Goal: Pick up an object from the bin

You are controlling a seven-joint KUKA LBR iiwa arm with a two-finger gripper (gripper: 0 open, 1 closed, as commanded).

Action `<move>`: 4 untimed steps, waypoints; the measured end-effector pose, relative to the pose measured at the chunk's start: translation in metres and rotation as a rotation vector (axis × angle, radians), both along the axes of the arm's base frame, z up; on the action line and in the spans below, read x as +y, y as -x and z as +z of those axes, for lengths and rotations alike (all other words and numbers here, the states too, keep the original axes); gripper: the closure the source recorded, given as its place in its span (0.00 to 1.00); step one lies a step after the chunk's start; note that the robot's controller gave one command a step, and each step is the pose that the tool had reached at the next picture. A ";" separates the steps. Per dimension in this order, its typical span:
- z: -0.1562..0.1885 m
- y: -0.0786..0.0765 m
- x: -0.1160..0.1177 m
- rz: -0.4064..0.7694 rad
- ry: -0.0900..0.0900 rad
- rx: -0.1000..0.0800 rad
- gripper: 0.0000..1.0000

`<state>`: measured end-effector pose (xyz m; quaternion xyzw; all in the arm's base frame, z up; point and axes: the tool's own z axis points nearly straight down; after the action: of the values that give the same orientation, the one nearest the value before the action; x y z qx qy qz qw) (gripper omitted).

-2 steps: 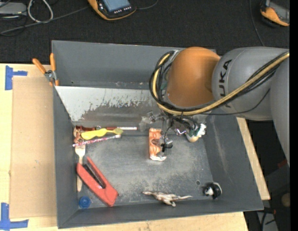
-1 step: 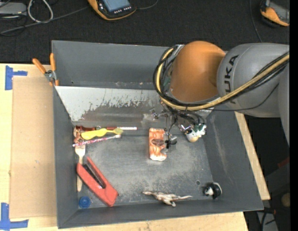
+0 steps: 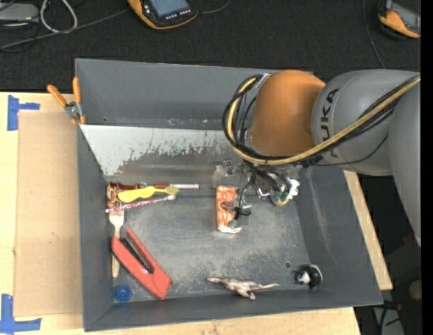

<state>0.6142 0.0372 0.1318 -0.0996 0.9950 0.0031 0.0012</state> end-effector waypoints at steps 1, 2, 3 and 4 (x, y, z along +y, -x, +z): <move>-0.023 -0.004 -0.013 0.244 0.000 -0.001 0.00; -0.026 0.005 -0.031 0.307 -0.001 -0.001 0.00; -0.033 0.003 -0.031 0.022 -0.001 0.002 0.00; -0.055 -0.006 -0.045 0.092 -0.001 -0.001 1.00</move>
Offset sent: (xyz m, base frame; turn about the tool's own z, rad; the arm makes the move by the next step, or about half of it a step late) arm -0.0141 -0.0508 -0.0298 -0.0068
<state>0.6199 -0.0077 0.0766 -0.1452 0.9894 0.0036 0.0018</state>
